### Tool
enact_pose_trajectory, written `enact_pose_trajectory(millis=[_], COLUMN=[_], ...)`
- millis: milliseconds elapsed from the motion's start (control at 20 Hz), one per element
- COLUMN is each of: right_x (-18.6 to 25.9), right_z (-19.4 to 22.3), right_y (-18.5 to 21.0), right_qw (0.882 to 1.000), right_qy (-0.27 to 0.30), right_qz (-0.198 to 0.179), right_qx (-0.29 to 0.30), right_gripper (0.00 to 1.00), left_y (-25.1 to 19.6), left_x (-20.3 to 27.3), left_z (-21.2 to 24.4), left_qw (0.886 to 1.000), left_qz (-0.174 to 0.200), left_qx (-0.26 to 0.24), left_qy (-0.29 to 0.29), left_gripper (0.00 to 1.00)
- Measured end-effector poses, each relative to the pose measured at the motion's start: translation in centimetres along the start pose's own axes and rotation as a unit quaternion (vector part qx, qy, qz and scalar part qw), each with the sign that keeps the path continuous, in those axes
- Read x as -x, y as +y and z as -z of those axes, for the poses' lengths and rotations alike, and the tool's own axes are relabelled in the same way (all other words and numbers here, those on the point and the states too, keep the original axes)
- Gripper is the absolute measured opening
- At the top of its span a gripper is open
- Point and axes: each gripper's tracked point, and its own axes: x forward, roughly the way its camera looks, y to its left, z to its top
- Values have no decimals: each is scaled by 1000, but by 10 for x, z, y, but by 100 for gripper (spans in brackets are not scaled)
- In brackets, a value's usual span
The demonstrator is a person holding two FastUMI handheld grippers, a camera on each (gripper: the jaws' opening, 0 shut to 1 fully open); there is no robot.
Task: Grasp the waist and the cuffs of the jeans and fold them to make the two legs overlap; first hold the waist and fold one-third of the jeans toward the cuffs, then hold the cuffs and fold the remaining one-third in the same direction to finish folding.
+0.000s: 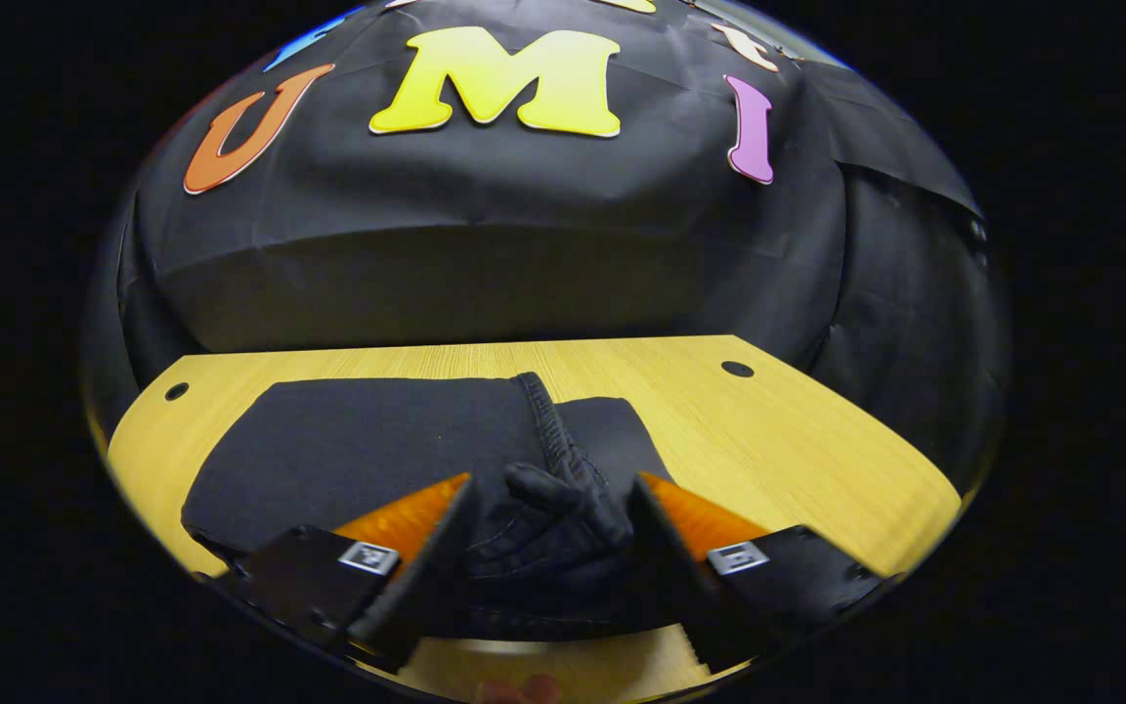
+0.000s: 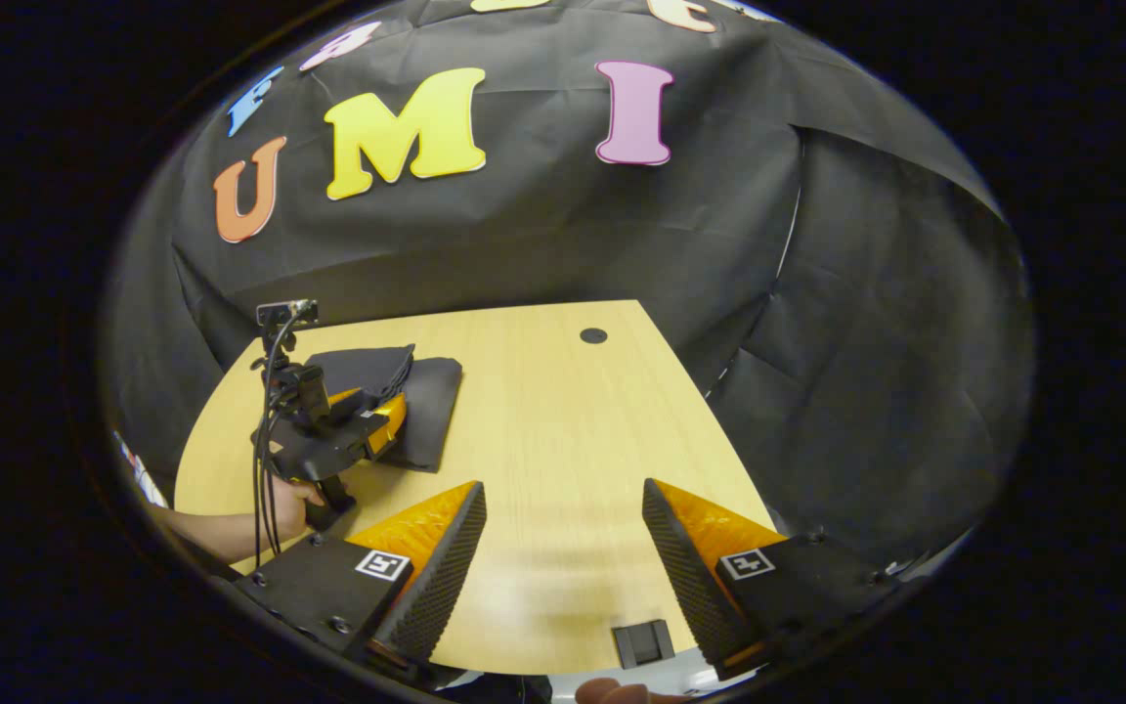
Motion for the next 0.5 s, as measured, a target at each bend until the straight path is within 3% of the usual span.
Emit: enact_pose_trajectory(millis=[50, 500], right_x=[-1, -11], right_z=[-1, -29], right_y=[1, 33], right_qw=[1000, 995], right_qy=[-3, -61], right_qz=[-4, -72], right_qx=[2, 9], right_gripper=[99, 98], left_y=[0, 13], left_x=[4, 90], left_z=[-1, -81], left_qw=[1000, 997], left_qz=[0, 4], left_qx=[5, 62], left_qy=[2, -53], left_gripper=[99, 99])
